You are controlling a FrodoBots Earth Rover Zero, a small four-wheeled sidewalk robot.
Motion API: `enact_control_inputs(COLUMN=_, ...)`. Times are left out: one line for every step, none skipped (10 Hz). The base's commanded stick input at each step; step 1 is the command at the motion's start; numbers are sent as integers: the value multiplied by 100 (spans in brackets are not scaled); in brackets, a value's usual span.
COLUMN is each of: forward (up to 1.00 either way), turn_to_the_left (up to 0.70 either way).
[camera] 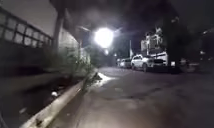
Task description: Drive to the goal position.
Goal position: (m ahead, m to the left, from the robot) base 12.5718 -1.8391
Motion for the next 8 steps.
enact_control_inputs(forward=50, turn_to_the_left=-27)
enact_control_inputs(forward=50, turn_to_the_left=-47)
enact_control_inputs(forward=50, turn_to_the_left=-49)
enact_control_inputs(forward=50, turn_to_the_left=-13)
enact_control_inputs(forward=50, turn_to_the_left=0)
enact_control_inputs(forward=50, turn_to_the_left=0)
enact_control_inputs(forward=50, turn_to_the_left=0)
enact_control_inputs(forward=50, turn_to_the_left=0)
